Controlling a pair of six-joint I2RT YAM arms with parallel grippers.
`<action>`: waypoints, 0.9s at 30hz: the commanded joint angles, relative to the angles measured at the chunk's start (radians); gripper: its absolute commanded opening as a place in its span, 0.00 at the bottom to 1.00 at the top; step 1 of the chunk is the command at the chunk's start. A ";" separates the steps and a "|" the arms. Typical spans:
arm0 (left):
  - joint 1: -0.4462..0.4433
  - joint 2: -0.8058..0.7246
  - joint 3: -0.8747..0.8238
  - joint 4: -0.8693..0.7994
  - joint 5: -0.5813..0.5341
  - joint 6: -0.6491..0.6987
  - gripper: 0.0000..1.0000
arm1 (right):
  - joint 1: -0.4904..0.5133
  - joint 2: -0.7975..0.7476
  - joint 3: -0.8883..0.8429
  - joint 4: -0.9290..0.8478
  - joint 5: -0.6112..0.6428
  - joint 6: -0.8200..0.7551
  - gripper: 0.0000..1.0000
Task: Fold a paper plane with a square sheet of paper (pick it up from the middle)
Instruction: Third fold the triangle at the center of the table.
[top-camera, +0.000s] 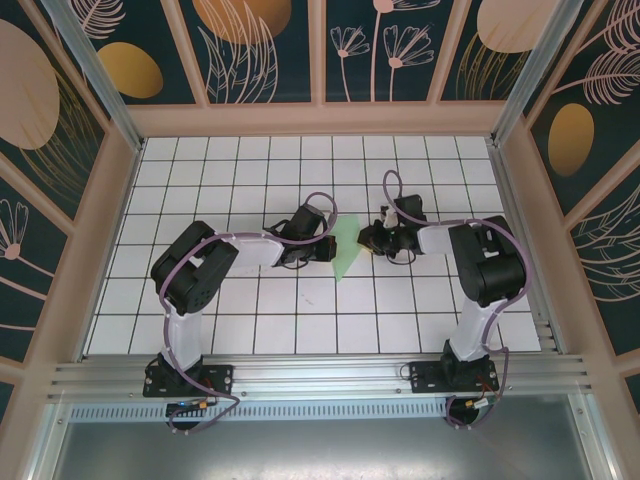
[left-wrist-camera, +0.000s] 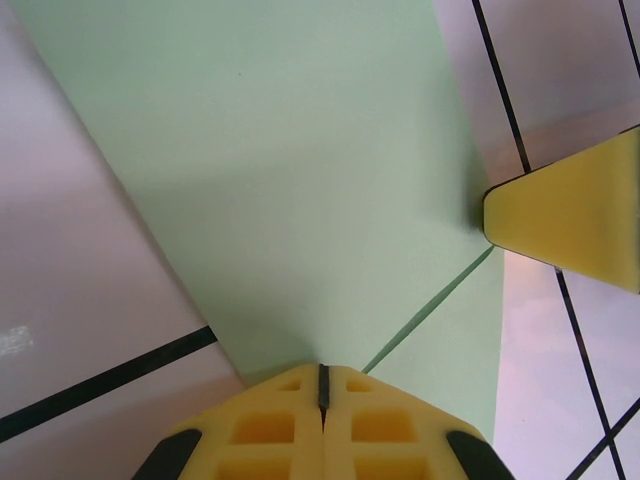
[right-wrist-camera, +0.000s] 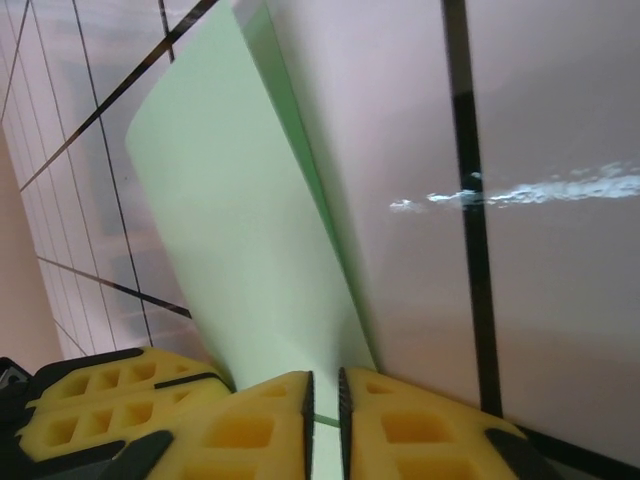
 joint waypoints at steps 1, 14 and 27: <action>-0.003 0.004 -0.030 -0.110 -0.026 0.024 0.02 | -0.002 -0.052 0.011 -0.054 0.044 -0.030 0.24; -0.002 -0.005 -0.036 -0.099 -0.003 0.032 0.02 | -0.005 -0.051 0.035 -0.108 0.088 -0.039 0.35; -0.002 -0.003 -0.034 -0.097 0.009 0.033 0.02 | 0.014 -0.012 0.056 -0.103 0.035 -0.034 0.35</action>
